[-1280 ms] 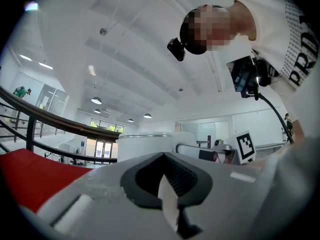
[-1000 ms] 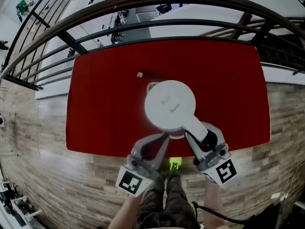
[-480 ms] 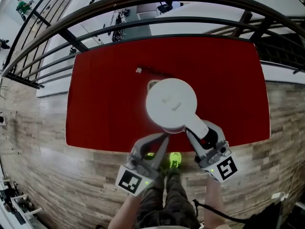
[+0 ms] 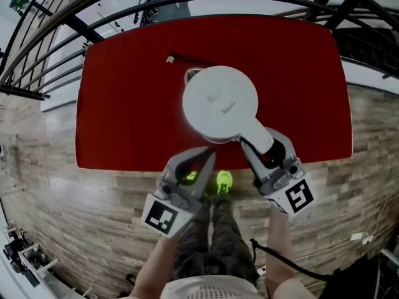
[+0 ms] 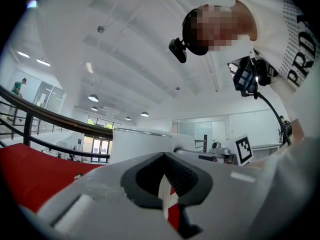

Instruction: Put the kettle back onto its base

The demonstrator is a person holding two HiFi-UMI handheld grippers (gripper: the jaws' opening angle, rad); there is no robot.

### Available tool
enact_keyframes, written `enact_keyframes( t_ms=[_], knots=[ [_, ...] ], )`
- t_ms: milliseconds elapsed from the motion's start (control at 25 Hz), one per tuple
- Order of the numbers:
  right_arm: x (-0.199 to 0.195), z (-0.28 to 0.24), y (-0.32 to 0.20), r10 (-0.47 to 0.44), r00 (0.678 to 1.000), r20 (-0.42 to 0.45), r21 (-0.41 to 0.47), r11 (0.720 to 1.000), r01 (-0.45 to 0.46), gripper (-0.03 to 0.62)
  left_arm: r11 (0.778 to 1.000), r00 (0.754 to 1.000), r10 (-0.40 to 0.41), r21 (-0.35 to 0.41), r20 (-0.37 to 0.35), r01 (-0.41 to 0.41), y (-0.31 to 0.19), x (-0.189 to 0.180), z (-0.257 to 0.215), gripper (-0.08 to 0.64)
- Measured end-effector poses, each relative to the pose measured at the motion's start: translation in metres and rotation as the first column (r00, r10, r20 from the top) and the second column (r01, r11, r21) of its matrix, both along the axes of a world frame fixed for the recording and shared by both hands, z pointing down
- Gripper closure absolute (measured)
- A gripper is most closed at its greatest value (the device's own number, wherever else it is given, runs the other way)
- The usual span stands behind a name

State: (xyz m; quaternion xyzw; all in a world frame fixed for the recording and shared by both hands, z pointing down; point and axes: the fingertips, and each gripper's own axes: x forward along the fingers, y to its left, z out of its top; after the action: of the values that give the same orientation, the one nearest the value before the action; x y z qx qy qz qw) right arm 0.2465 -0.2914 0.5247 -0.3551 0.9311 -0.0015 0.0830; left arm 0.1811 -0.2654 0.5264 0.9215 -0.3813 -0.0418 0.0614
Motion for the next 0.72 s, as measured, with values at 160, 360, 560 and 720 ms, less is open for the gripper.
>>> enact_keyframes(
  t_ms=[160, 360, 560, 720],
  knots=[
    [0.004, 0.001, 0.004, -0.010, 1.000, 0.019, -0.029, 1.000, 0.010, 0.469, 1.000, 1.000, 0.004, -0.011, -0.013, -0.004, 0.002, 0.013, 0.004, 0.563],
    [0.006, 0.004, 0.011, -0.007, 1.000, -0.001, -0.029, 1.000, 0.007, 0.469, 1.000, 1.000, 0.000, -0.008, -0.007, 0.000, 0.010, 0.009, 0.003, 0.563],
    [-0.011, 0.000, 0.009, 0.028, 1.000, -0.001, -0.017, 0.999, -0.028, 0.469, 1.000, 1.000, 0.001, -0.014, -0.027, -0.002, 0.014, -0.004, 0.004, 0.563],
    [-0.006, 0.010, 0.010, 0.060, 0.998, 0.008, -0.032, 0.998, -0.059, 0.471, 1.000, 1.000, 0.018, -0.018, -0.022, -0.019, 0.020, -0.007, 0.007, 0.563]
  ],
)
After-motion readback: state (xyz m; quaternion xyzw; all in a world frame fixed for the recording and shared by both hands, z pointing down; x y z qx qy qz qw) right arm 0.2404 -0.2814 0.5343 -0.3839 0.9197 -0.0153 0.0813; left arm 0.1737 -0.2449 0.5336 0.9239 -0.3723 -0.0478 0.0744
